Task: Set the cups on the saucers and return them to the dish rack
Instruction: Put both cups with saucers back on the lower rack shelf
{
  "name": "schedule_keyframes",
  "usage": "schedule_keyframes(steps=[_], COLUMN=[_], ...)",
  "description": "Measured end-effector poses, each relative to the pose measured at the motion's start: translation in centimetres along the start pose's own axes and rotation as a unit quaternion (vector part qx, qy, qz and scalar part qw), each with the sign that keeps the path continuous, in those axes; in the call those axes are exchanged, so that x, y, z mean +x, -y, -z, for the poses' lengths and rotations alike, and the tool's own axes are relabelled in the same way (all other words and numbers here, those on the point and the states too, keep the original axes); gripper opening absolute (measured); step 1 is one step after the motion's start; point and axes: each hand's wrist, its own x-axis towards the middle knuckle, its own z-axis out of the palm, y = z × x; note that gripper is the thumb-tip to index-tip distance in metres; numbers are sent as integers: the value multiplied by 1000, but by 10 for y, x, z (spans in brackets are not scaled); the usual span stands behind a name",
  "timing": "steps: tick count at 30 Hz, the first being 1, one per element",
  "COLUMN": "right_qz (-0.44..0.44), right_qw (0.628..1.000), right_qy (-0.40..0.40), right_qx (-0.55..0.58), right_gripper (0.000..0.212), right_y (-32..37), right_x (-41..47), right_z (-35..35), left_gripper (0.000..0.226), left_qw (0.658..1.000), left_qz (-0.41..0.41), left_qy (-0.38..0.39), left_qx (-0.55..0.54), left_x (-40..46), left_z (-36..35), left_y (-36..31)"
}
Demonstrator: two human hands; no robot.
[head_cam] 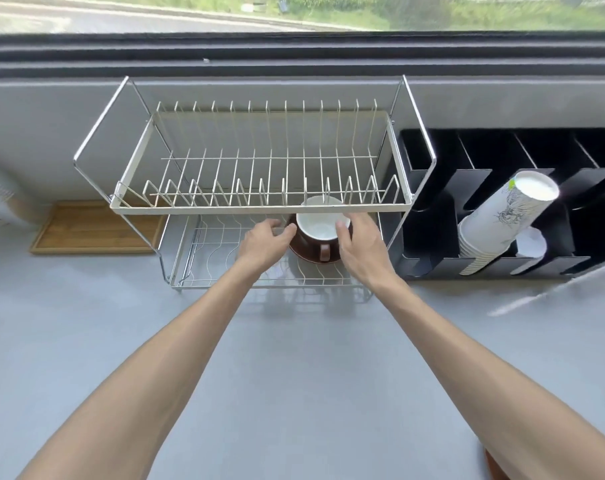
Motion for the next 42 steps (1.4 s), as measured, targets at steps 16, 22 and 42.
schedule_keyframes(steps=[16,22,42], right_qz=[42,-83,-354], right_qw=[933,935,917], right_qy=[-62,-84,-117], right_qx=[-351,-335,142], right_gripper=[42,42,53], right_y=[-66,-129,-243], right_x=[-157,-226,-347], right_z=[81,125,171], left_gripper=[50,46,69], left_qw=[894,854,925], left_qz=[-279,-351,-246], left_qy=[-41,7,228], left_qx=[348,383,179], left_x=[-172,-210,-292], left_z=[-68,-143,-283], left_y=[-4,-8,-35])
